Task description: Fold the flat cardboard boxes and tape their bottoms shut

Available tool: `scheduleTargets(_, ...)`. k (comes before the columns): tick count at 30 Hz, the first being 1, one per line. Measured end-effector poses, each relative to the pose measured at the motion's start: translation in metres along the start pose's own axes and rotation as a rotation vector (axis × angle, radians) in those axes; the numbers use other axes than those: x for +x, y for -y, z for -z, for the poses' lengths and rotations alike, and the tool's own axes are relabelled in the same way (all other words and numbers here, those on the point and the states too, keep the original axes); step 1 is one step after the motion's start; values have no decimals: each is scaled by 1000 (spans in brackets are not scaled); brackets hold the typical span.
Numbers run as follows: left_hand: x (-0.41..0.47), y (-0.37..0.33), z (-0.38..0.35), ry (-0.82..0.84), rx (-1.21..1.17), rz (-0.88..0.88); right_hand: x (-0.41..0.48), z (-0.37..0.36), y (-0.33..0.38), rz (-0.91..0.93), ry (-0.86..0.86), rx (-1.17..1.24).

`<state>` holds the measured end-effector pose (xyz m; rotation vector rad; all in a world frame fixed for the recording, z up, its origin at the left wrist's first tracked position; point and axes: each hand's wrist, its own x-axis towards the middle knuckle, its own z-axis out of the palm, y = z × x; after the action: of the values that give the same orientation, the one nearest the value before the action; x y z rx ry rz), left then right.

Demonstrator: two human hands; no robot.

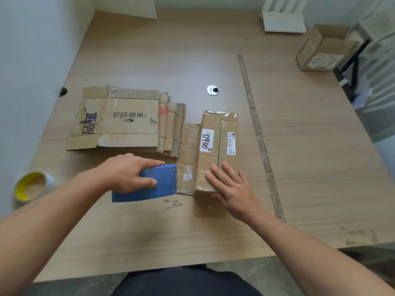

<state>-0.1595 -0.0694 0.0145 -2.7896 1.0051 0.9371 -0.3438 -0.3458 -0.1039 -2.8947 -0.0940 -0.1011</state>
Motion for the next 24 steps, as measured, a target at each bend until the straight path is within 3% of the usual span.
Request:
scheduleTargets(6, 4, -28, -15, -97, 48, 83, -1, 2, 2, -26, 33, 27)
scheduleTargets(14, 18, -69, -16, -195, 126, 67, 1, 3, 4, -56, 43, 85)
scheduleTargets(24, 23, -86, -37, -259, 102, 176, 8, 6, 16, -196, 27, 407)
